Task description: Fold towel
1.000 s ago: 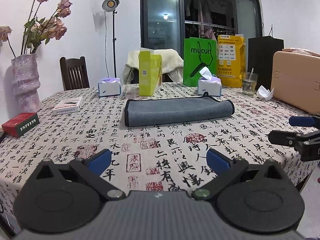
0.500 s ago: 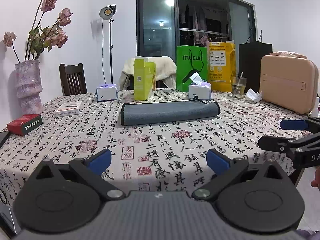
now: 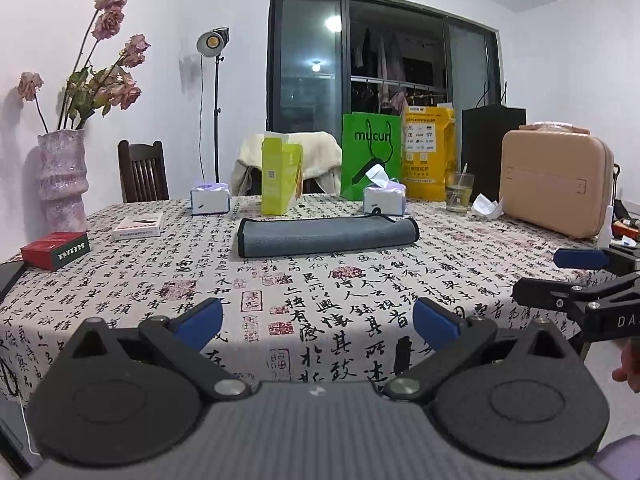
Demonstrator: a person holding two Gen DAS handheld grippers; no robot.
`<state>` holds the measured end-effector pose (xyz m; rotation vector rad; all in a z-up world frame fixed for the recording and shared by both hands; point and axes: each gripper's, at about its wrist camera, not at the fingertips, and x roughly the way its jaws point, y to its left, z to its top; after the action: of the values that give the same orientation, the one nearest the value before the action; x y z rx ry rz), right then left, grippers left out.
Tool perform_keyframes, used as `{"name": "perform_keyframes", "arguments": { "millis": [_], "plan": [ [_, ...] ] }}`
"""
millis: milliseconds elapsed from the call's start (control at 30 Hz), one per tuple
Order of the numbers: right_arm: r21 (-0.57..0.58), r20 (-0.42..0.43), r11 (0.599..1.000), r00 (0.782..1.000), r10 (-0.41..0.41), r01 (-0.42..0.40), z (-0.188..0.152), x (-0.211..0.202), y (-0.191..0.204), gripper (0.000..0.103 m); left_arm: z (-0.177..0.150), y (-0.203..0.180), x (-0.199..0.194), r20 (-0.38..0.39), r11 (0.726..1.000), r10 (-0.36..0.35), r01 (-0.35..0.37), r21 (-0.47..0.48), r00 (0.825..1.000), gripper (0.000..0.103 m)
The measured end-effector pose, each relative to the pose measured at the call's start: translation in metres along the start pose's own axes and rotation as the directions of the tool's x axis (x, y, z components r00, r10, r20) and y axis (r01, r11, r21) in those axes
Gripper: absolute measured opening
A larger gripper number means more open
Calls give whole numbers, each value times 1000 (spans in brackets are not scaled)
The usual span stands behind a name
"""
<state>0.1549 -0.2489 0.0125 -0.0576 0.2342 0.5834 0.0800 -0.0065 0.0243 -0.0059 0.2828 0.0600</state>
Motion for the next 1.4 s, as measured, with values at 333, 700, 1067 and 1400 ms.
{"name": "perform_keyframes", "arguments": {
  "millis": [333, 700, 1067, 1400],
  "plan": [
    [39, 52, 999, 999, -2, 0, -5, -26, 12, 103, -5, 7, -25, 13, 999, -16, 17, -29, 1000, 103],
    [-22, 59, 999, 998, 39, -37, -13, -54, 33, 103, -14, -4, -53, 53, 999, -45, 45, -3, 998, 103],
    [9, 43, 999, 998, 51, -51, -24, -77, 41, 103, -31, -3, -71, 54, 998, -56, 58, -25, 997, 103],
    [31, 74, 999, 997, 37, -39, -34, -97, 45, 103, -38, 2, -84, 72, 998, -52, 55, -42, 996, 103]
  ]
}}
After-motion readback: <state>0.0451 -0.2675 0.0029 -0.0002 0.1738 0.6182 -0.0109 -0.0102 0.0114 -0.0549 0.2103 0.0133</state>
